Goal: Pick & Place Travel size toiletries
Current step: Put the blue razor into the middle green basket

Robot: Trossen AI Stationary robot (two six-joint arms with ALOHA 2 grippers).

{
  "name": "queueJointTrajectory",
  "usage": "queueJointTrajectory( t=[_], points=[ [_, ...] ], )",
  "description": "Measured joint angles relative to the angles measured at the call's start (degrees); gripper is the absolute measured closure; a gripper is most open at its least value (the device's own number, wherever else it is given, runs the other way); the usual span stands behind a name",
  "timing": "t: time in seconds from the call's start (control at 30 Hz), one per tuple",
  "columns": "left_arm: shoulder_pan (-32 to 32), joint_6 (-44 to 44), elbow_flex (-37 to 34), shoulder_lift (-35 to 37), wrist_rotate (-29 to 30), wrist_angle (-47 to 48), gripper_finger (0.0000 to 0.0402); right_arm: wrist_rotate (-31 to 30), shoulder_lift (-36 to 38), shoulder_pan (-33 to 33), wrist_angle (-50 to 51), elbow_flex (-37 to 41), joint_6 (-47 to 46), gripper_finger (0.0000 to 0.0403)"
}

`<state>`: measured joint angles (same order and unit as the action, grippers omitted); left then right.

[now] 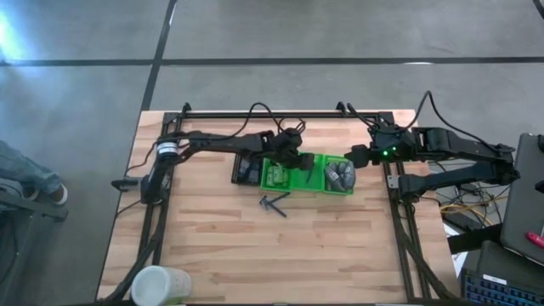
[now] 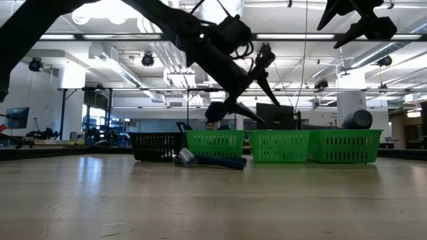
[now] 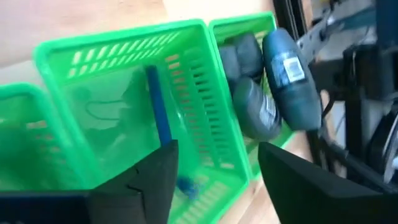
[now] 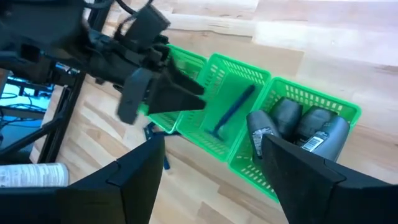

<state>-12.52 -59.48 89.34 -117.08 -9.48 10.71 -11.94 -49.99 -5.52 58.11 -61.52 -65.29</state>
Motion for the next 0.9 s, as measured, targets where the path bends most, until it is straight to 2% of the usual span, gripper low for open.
queueJointTrajectory(
  t=[0.1,0.17,0.27,0.33,0.43,0.5,0.6,0.77,0.9],
  points=[
    [-0.2,6.5,0.0,2.2,-2.2,6.2,0.0160,0.0,-0.1,0.0,0.0,0.0,0.7,0.0144],
    [-0.1,16.6,-0.2,4.4,-3.9,9.8,0.0158,0.0,-0.1,0.0,0.0,0.0,0.8,0.0150],
    [1.7,40.5,-0.5,9.5,-5.6,19.6,0.0159,0.6,-0.5,0.0,0.0,0.2,2.4,0.0158],
    [4.3,57.5,-0.7,12.4,-4.3,28.9,0.0160,1.4,-1.3,0.0,0.0,0.2,4.1,0.0163],
    [9.0,80.3,-4.1,15.4,1.0,37.4,0.0160,2.2,-2.9,0.0,0.0,0.5,6.0,0.0167],
    [12.3,89.7,-7.8,17.0,4.5,37.6,0.0161,3.4,-4.5,0.0,0.0,0.5,6.9,0.0166],
    [16.3,93.4,-12.8,18.4,6.4,31.2,0.0161,4.7,-6.9,0.0,0.0,0.6,7.7,0.0159],
    [18.9,87.7,-18.1,17.7,5.6,16.5,0.0169,6.9,-10.4,0.0,0.0,0.6,8.6,0.0143],
    [18.9,87.0,-18.9,15.6,4.4,12.2,0.0195,7.8,-12.0,0.0,0.0,0.6,8.9,0.0134]
  ],
)
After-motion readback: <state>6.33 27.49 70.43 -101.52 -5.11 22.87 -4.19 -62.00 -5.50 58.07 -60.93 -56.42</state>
